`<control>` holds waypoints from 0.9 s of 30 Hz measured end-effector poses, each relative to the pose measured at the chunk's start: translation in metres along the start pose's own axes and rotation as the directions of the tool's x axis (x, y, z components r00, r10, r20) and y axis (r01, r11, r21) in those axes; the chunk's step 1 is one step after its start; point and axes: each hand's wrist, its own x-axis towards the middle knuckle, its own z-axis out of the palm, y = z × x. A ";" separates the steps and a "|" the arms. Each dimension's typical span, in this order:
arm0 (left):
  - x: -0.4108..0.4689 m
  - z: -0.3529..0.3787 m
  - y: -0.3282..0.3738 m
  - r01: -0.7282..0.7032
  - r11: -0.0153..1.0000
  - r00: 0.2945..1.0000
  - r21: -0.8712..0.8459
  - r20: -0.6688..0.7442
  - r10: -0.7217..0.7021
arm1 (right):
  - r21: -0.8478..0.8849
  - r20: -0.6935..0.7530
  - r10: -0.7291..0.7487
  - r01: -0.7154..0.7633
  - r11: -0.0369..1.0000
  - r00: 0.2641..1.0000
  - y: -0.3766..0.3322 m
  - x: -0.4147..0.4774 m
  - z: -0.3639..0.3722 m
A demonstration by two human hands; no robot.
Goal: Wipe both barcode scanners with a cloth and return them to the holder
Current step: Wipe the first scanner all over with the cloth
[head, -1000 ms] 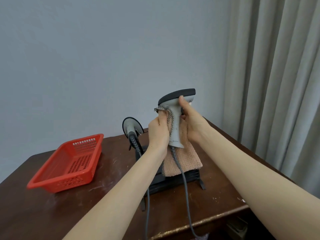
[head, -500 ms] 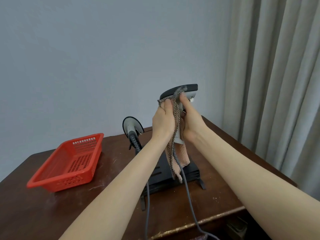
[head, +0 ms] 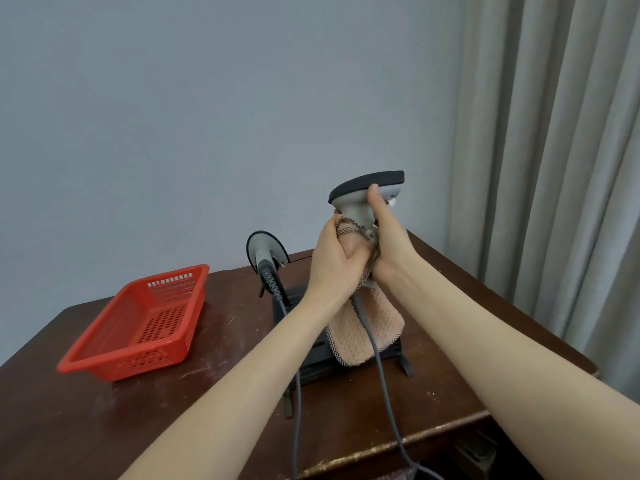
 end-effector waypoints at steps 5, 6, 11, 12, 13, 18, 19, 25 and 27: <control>0.019 -0.008 0.009 0.023 0.992 0.991 0.127 -0.137 -0.005 | 0.021 0.007 0.070 -0.070 0.997 0.998 0.000 -0.003 0.008; 0.020 -0.007 0.009 0.044 0.993 0.990 0.110 -0.138 -0.029 | 0.034 0.005 0.079 -0.079 0.996 0.997 0.000 -0.003 0.009; 0.006 -0.002 -0.002 0.149 0.970 0.988 -0.194 0.001 -0.151 | 0.089 0.022 0.050 -0.052 0.995 0.999 -0.002 -0.003 0.004; 0.001 -0.001 -0.004 0.158 0.961 0.987 -0.228 0.058 -0.148 | 0.074 0.013 0.042 -0.043 0.996 0.999 -0.003 -0.002 0.002; -0.003 -0.002 -0.007 0.165 0.952 0.984 -0.258 0.111 -0.140 | 0.048 -0.011 0.033 -0.033 0.998 0.999 -0.003 -0.002 0.000; -0.007 -0.005 -0.009 0.151 0.968 0.987 -0.202 0.087 -0.136 | -0.052 -0.022 0.027 -0.028 0.998 0.999 -0.001 -0.004 -0.002; -0.005 -0.005 -0.008 0.141 0.979 0.990 -0.150 0.026 -0.138 | -0.068 -0.022 0.029 -0.030 0.997 0.999 -0.001 -0.006 -0.001; 0.012 -0.006 0.006 0.063 0.998 0.981 0.033 -0.184 -0.056 | -0.060 0.083 0.100 -0.095 0.994 0.992 0.001 -0.006 0.005; 0.016 -0.006 0.008 0.048 0.997 0.982 0.064 -0.183 -0.036 | -0.100 0.128 0.111 -0.099 0.990 0.985 0.001 -0.006 0.005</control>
